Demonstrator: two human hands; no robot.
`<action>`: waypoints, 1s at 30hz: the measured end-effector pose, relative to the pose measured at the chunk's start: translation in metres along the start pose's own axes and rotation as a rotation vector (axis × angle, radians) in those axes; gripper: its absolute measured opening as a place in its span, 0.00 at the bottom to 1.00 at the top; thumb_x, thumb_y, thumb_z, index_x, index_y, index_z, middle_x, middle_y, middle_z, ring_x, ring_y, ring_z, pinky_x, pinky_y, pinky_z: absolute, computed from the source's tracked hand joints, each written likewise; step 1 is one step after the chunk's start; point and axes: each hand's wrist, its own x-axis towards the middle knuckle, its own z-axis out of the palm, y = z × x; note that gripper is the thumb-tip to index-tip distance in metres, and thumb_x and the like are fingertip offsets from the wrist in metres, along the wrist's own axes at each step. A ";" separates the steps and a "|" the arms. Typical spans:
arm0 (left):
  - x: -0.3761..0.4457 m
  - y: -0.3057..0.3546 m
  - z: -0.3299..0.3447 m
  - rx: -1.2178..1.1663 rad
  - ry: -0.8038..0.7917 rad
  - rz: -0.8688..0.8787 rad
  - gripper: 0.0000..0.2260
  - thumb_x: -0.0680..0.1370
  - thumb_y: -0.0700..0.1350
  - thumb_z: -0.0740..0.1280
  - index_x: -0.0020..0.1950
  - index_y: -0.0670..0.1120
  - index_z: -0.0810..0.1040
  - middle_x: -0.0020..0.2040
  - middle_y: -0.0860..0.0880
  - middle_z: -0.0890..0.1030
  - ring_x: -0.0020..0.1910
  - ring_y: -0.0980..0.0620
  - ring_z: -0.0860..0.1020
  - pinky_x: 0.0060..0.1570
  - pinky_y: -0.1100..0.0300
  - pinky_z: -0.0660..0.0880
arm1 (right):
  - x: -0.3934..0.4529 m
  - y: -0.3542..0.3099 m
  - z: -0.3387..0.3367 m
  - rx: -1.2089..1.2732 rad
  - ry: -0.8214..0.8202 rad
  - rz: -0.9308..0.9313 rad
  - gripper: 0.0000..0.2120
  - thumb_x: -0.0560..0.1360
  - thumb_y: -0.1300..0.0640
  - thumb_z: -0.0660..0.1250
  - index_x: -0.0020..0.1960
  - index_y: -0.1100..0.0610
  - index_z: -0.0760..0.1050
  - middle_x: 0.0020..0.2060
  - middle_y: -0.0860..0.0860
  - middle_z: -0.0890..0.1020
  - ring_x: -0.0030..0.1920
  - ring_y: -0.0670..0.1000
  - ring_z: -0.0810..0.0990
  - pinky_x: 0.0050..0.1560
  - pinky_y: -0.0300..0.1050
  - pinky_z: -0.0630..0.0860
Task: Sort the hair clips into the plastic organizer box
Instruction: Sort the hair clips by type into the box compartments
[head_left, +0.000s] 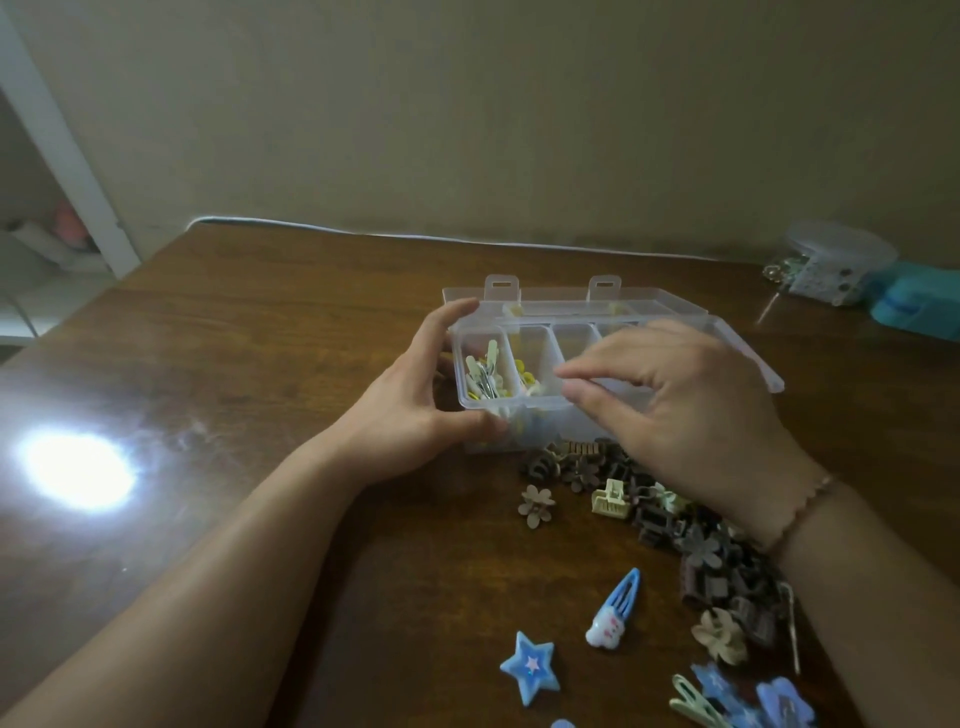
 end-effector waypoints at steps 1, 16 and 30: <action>0.000 0.000 0.000 0.001 0.001 0.001 0.45 0.62 0.63 0.72 0.74 0.68 0.54 0.69 0.56 0.70 0.64 0.57 0.73 0.64 0.52 0.74 | -0.001 0.000 -0.004 -0.005 -0.002 -0.015 0.09 0.74 0.47 0.66 0.50 0.46 0.83 0.44 0.39 0.83 0.46 0.46 0.78 0.44 0.49 0.77; 0.000 -0.001 0.000 0.019 0.003 -0.018 0.45 0.62 0.63 0.72 0.74 0.68 0.53 0.66 0.62 0.69 0.63 0.62 0.71 0.61 0.57 0.73 | -0.019 -0.028 -0.025 -0.114 -0.984 -0.198 0.07 0.73 0.45 0.69 0.50 0.40 0.75 0.50 0.37 0.74 0.49 0.37 0.72 0.50 0.41 0.74; -0.001 0.001 0.000 0.016 0.004 -0.030 0.45 0.62 0.63 0.72 0.75 0.67 0.54 0.69 0.55 0.69 0.64 0.57 0.73 0.62 0.55 0.74 | 0.010 -0.009 0.010 0.274 0.007 0.223 0.05 0.72 0.47 0.70 0.40 0.46 0.79 0.36 0.38 0.79 0.38 0.34 0.75 0.35 0.27 0.67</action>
